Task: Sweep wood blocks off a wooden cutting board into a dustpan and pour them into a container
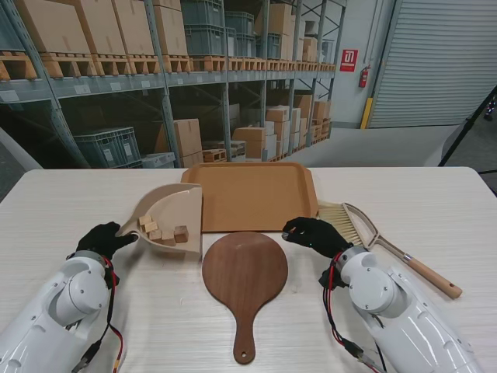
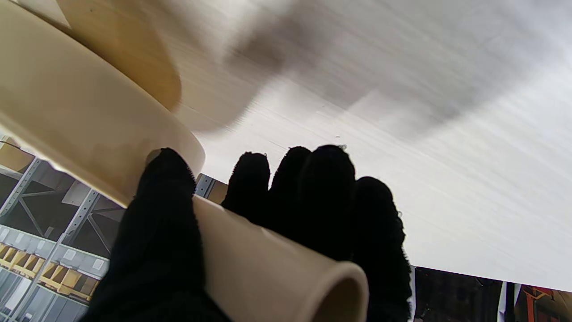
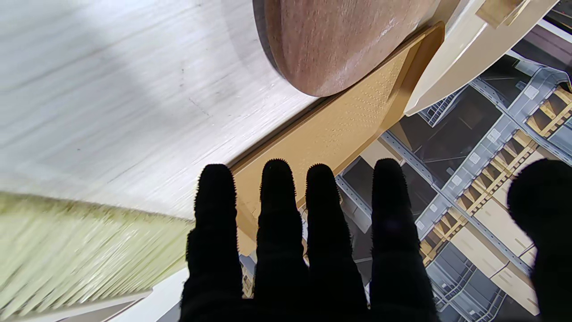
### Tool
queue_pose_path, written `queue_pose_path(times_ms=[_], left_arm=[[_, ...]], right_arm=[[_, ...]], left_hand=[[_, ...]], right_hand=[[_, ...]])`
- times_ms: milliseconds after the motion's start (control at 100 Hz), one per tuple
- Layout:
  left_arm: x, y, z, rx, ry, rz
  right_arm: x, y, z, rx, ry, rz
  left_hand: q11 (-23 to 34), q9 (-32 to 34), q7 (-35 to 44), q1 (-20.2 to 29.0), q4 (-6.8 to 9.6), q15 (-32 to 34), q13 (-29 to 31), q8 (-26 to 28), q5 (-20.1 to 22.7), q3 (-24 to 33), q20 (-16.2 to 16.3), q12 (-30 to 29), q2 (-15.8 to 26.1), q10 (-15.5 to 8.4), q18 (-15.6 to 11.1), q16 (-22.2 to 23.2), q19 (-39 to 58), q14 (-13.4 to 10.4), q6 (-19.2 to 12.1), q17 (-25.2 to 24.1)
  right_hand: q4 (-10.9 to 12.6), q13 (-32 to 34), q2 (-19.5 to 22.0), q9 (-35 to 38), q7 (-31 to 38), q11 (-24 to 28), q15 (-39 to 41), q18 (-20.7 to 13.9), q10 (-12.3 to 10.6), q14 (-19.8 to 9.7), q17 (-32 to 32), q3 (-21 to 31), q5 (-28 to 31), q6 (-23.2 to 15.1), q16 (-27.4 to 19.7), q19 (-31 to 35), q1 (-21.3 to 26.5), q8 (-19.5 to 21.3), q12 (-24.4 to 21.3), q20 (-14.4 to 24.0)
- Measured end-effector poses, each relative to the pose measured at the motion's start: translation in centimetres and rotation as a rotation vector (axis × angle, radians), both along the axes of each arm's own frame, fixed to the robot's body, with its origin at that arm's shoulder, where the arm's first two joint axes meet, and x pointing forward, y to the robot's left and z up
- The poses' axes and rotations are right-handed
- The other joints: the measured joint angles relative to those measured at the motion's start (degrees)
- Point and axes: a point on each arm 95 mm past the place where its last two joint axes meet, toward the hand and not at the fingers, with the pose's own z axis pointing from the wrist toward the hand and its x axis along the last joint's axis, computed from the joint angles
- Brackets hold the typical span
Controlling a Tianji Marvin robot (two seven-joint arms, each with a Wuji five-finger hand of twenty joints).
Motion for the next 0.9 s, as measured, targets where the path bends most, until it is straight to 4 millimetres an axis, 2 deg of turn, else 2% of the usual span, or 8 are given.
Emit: queue_pose_path(times_ms=[550, 900], left_arm=[[7.1, -0.7, 1.2, 0.054, 0.048, -0.027], [10.2, -1.3, 2.2, 0.094, 0.094, -0.058]], right_arm=[[0.3, 0.8, 0.5, 0.028, -0.028, -0.006], [0.4, 0.9, 0.4, 0.036, -0.023, -0.011]], left_hand=[[0.0, 0.0, 0.1, 0.0, 0.0, -0.2, 0.0, 0.0, 0.0, 0.0, 0.0, -0.9, 0.0, 0.0, -0.2, -0.7, 0.0, 0.0, 0.0, 0.0], [0.0, -0.6, 2.3, 0.0, 0.0, -0.7, 0.0, -0.8, -1.7, 0.0, 0.0, -2.1, 0.0, -0.1, -0.3, -1.3, 0.0, 0.0, 0.0, 0.2]], right_hand=[[0.6, 0.0, 0.0, 0.0, 0.0, 0.1, 0.0, 0.0, 0.0, 0.2, 0.0, -0.1, 0.0, 0.2, 0.0, 0.0, 0.5, 0.0, 0.5, 0.5], [0.6, 0.0, 0.0, 0.0, 0.0, 0.3, 0.1, 0.0, 0.1, 0.3, 0.0, 0.0, 0.0, 0.2, 0.0, 0.1, 0.5, 0.0, 0.6, 0.5]])
